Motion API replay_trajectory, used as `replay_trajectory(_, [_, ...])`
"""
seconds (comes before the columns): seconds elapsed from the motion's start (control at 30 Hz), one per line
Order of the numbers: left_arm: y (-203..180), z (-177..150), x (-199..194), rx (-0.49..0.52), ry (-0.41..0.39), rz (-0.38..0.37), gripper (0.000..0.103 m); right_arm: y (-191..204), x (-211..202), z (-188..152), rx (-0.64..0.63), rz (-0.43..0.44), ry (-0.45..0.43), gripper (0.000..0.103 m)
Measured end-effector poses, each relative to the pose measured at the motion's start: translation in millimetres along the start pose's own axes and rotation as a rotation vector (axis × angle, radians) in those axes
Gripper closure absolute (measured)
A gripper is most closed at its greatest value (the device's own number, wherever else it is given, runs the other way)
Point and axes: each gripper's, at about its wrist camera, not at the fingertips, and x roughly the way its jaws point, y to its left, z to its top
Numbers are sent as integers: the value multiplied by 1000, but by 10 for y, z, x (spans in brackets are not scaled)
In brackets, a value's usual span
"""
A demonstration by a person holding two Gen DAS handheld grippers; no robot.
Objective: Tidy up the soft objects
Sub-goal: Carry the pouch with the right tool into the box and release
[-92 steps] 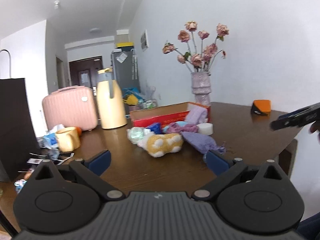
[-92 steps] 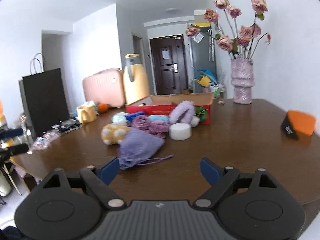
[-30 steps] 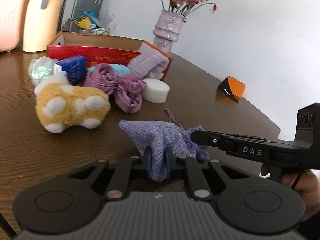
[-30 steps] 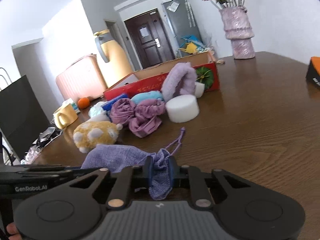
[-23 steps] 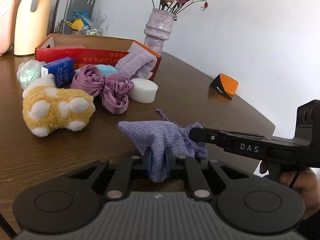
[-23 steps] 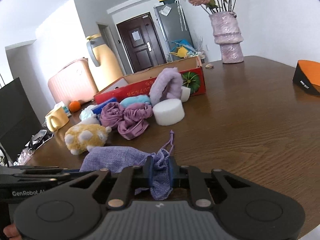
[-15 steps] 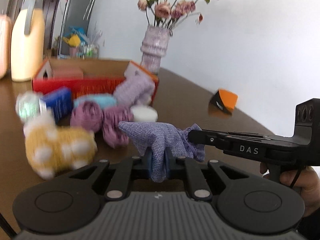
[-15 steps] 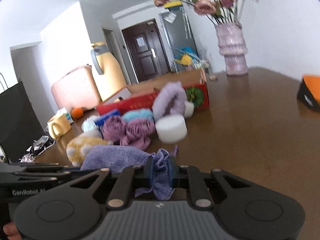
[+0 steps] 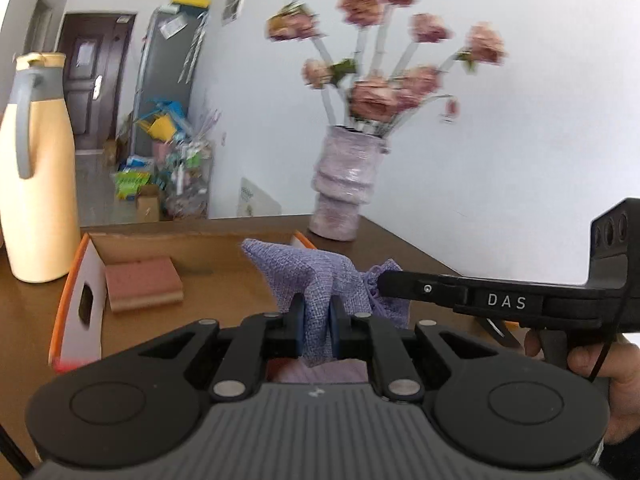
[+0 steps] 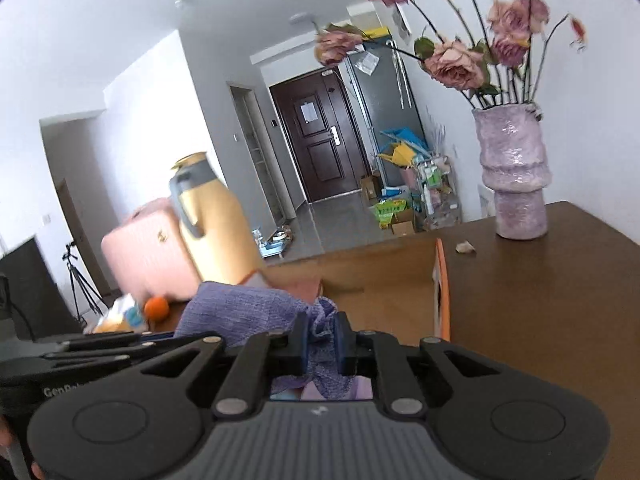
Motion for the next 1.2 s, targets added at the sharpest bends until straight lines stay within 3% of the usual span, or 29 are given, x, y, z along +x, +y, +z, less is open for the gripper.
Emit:
replay_trajectory(0.17, [377,432,741,-94,75,27,91,-279,747,575,44,2,57,91])
replay_trajectory(0.33, [714,538,1558,-193,217,42,91,-608,1642,954,68,-60,153,91])
replay_trajectory(0.47, [837,490,2015,-214,288,88,91,-735,2221,977,25,-159,235,91])
replay_trajectory(0.57, [885,412,2202,-218,313,166,81,-798,2547,921,-9,-225,297,90])
replay_trajectory(0.6, [891,401,2228,-210,325,159,77,-805,2633,909,-23,-243,308,86])
replay_trajectory(0.7, [893,402,2144,-192,326,142,60,-826,2723,903,-60,-286,320,83])
replay_trajectory(0.87, [812,547,1767,-83,267,206,45,-853,2659,962,-53,-283,307,74])
replay_trajectory(1.0, [735,706,1332,-10,209,276,22,-744,2373,1105,-65,-272,259,71])
replay_trajectory(1.2, [637,791,514,77,82,423,14,-538,1676,1292,-83,-235,205,56])
